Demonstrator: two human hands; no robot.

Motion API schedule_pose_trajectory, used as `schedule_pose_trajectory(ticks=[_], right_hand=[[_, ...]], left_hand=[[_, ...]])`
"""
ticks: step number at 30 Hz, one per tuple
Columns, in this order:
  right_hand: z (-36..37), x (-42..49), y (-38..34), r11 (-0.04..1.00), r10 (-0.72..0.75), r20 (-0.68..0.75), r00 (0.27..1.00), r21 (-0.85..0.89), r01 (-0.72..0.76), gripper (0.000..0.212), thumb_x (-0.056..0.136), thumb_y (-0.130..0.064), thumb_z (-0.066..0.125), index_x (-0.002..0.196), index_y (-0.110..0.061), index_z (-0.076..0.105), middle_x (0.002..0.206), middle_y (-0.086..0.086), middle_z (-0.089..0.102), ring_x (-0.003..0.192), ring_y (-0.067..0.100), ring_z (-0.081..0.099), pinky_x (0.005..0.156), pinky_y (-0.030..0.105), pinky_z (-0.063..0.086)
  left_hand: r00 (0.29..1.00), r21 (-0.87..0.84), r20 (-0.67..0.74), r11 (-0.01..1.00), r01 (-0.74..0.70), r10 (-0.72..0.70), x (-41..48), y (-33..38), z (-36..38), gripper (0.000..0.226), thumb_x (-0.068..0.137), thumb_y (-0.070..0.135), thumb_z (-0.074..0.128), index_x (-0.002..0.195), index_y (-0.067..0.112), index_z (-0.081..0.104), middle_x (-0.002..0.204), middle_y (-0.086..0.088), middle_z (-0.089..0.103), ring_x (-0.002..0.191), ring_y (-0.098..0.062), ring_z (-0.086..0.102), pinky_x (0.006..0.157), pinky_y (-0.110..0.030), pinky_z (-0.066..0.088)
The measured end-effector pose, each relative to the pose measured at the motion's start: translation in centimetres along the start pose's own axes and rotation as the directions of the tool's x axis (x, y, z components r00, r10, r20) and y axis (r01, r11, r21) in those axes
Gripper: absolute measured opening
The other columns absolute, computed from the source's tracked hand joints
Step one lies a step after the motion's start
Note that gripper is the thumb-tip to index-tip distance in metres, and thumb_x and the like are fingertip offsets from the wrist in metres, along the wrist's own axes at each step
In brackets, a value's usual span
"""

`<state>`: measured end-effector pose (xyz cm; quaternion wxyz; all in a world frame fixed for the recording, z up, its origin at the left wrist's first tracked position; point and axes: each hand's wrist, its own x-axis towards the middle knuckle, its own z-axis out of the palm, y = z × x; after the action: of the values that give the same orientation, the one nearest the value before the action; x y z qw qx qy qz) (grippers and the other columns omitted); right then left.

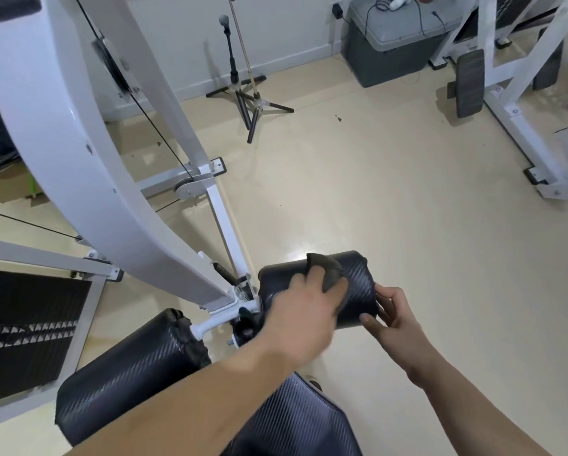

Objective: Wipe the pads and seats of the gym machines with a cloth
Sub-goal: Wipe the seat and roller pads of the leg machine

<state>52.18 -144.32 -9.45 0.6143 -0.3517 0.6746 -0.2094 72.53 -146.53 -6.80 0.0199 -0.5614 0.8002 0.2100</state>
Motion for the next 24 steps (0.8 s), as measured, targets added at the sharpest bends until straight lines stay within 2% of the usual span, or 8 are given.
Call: schedule_pose_trajectory(ticks=[4, 6, 8, 12, 16, 18, 21, 24], right_hand=[[0.5, 0.5, -3.0, 0.998, 0.055, -0.068, 0.996, -0.019, -0.057, 0.040, 0.085, -0.043, 0.082, 0.104, -0.024, 0.054, 0.115, -0.012, 0.074, 0.106, 0.010, 0.066, 0.082, 0.031, 0.048], [0.7, 1.3, -4.3, 0.989, 0.072, -0.149, 0.986, -0.118, -0.090, 0.045, 0.083, -0.055, 0.078, 0.102, -0.026, 0.049, 0.107, -0.002, 0.074, 0.095, 0.018, 0.066, 0.076, 0.035, 0.049], [0.6, 1.8, -4.8, 0.981, 0.083, -0.106, 0.991, -0.166, -0.100, 0.043, 0.088, -0.047, 0.076, 0.119, -0.038, 0.047, 0.110, -0.001, 0.071, 0.099, 0.017, 0.066, 0.083, 0.036, 0.053], [-0.3, 1.2, -4.1, 0.992, 0.057, 0.057, 0.997, -0.112, -0.051, 0.068, 0.096, -0.018, 0.072, 0.145, -0.055, 0.042, 0.132, -0.014, 0.062, 0.123, 0.007, 0.059, 0.092, 0.029, 0.049], [-0.1, 0.9, -2.8, 0.998, 0.024, 0.062, 0.998, -0.053, -0.021, 0.068, 0.098, -0.012, 0.068, 0.134, -0.065, 0.043, 0.135, -0.020, 0.057, 0.115, 0.007, 0.067, 0.086, 0.022, 0.050], [0.0, 1.0, -2.4, 0.999, 0.013, 0.063, 0.998, -0.048, -0.010, 0.070, 0.098, -0.008, 0.067, 0.135, -0.063, 0.043, 0.137, -0.020, 0.057, 0.116, 0.004, 0.066, 0.085, 0.019, 0.051], [-0.3, 1.2, -1.7, 0.998, 0.021, 0.071, 0.997, -0.061, -0.016, 0.076, 0.093, 0.010, 0.060, 0.126, -0.058, 0.048, 0.133, -0.015, 0.063, 0.114, 0.004, 0.068, 0.083, 0.023, 0.056], [-0.3, 1.2, -1.0, 0.997, 0.022, 0.056, 0.998, -0.071, -0.018, 0.072, 0.092, 0.013, 0.062, 0.122, -0.052, 0.049, 0.130, -0.017, 0.064, 0.116, 0.009, 0.066, 0.087, 0.028, 0.057]], left_hand=[[0.940, 0.023, 0.005, 0.940, 0.340, -0.340, -0.3, -5.8, -1.8, 0.047, 0.100, 0.033, 0.047, 0.146, 0.031, 0.041, 0.121, -0.010, 0.042, 0.101, -0.034, 0.057, 0.076, -0.046, 0.056], [0.932, 0.045, -0.002, 0.932, 0.361, -0.361, -0.4, -5.3, -2.0, 0.044, 0.101, 0.034, 0.046, 0.145, 0.027, 0.043, 0.124, -0.011, 0.042, 0.101, -0.033, 0.057, 0.079, -0.044, 0.055], [0.957, 0.037, -0.004, 0.957, 0.289, -0.289, -1.5, -2.9, -1.9, 0.047, 0.099, 0.032, 0.048, 0.146, 0.025, 0.042, 0.127, -0.011, 0.040, 0.102, -0.031, 0.056, 0.079, -0.041, 0.054], [0.983, -0.034, 0.066, 0.984, 0.177, -0.174, -3.5, -1.4, -1.5, 0.049, 0.100, 0.034, 0.045, 0.148, 0.028, 0.036, 0.130, -0.008, 0.036, 0.101, -0.027, 0.052, 0.074, -0.039, 0.051], [0.974, -0.025, -0.014, 0.974, 0.225, -0.226, 1.8, -1.4, -1.5, 0.032, 0.095, 0.029, 0.048, 0.126, 0.028, 0.054, 0.129, -0.010, 0.044, 0.093, -0.031, 0.055, 0.065, -0.039, 0.049], [0.958, 0.011, 0.039, 0.959, 0.283, -0.283, 5.0, 0.8, -1.5, 0.032, 0.095, 0.026, 0.051, 0.127, 0.025, 0.052, 0.136, -0.013, 0.039, 0.103, -0.032, 0.053, 0.067, -0.038, 0.050], [0.982, 0.005, 0.147, 0.993, 0.122, -0.121, 6.6, 5.1, -1.1, 0.041, 0.096, 0.028, 0.057, 0.135, 0.024, 0.044, 0.142, -0.017, 0.028, 0.117, -0.035, 0.047, 0.079, -0.044, 0.057], [0.994, -0.079, 0.101, 0.997, -0.024, 0.031, 6.1, 4.6, -0.6, 0.033, 0.097, 0.031, 0.059, 0.127, 0.029, 0.045, 0.130, -0.009, 0.033, 0.113, -0.032, 0.046, 0.072, -0.041, 0.053]])
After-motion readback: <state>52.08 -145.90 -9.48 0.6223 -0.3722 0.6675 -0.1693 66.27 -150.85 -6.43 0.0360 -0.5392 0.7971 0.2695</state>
